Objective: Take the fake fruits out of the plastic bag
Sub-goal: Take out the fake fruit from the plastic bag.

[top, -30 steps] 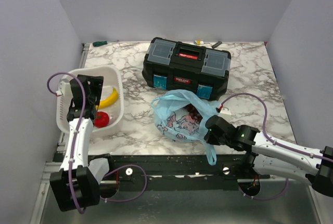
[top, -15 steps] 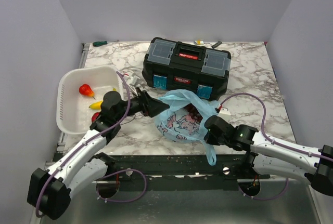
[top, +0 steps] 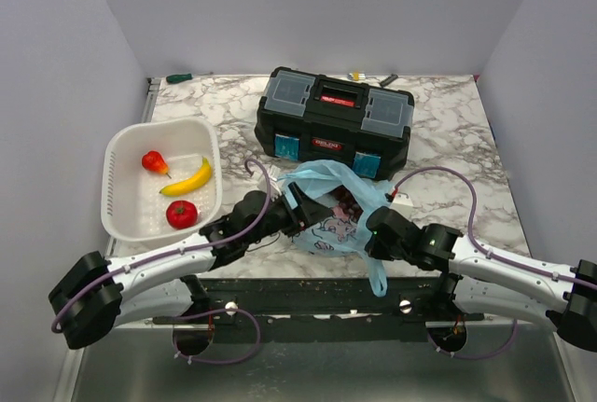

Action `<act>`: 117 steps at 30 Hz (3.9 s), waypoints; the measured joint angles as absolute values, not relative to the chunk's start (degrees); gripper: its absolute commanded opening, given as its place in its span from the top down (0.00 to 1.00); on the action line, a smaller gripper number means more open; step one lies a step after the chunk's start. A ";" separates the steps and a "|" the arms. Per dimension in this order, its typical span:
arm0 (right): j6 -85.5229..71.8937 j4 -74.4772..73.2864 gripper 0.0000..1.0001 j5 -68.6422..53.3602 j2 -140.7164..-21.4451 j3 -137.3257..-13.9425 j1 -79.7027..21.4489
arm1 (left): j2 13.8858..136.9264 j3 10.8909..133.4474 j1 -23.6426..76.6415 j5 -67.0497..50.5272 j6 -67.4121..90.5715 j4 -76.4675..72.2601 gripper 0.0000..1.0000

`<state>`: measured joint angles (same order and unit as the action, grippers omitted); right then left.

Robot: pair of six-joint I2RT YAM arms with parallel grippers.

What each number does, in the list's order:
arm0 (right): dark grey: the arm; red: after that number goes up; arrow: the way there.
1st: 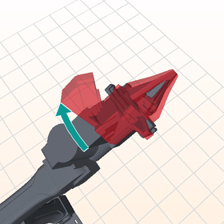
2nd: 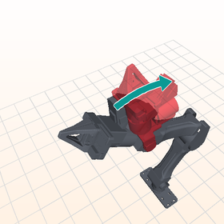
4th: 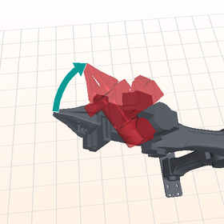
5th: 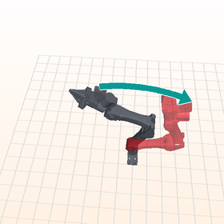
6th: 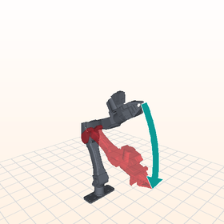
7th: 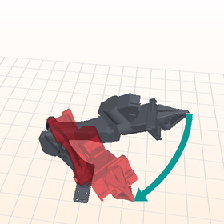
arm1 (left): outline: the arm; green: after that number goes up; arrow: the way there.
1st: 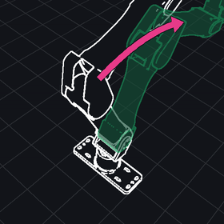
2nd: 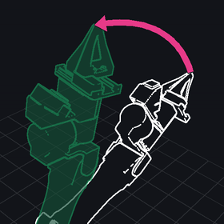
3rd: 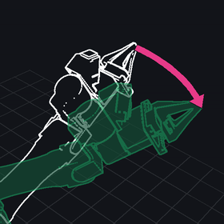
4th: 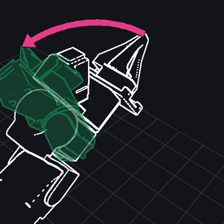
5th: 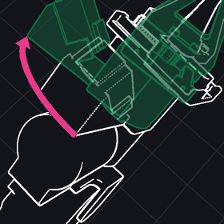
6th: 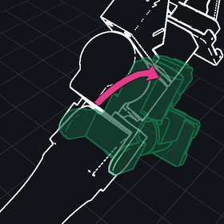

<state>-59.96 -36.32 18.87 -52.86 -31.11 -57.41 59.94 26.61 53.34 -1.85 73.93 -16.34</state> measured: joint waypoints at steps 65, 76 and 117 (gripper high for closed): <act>-59.99 -37.71 0.99 18.81 -51.09 -31.11 -57.41 | 107.92 42.17 56.73 21.17 86.65 -50.87 0.74; -59.99 -38.79 0.99 18.81 -50.43 -31.14 -57.41 | 107.90 42.13 56.34 21.15 86.54 -47.79 0.46; -60.01 -40.49 0.99 18.65 -48.69 -33.67 -57.41 | 113.49 38.87 54.33 24.58 91.02 -56.21 1.00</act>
<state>-60.01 -40.49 18.65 -48.69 -33.67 -57.41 113.49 38.87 54.33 24.58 91.02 -56.21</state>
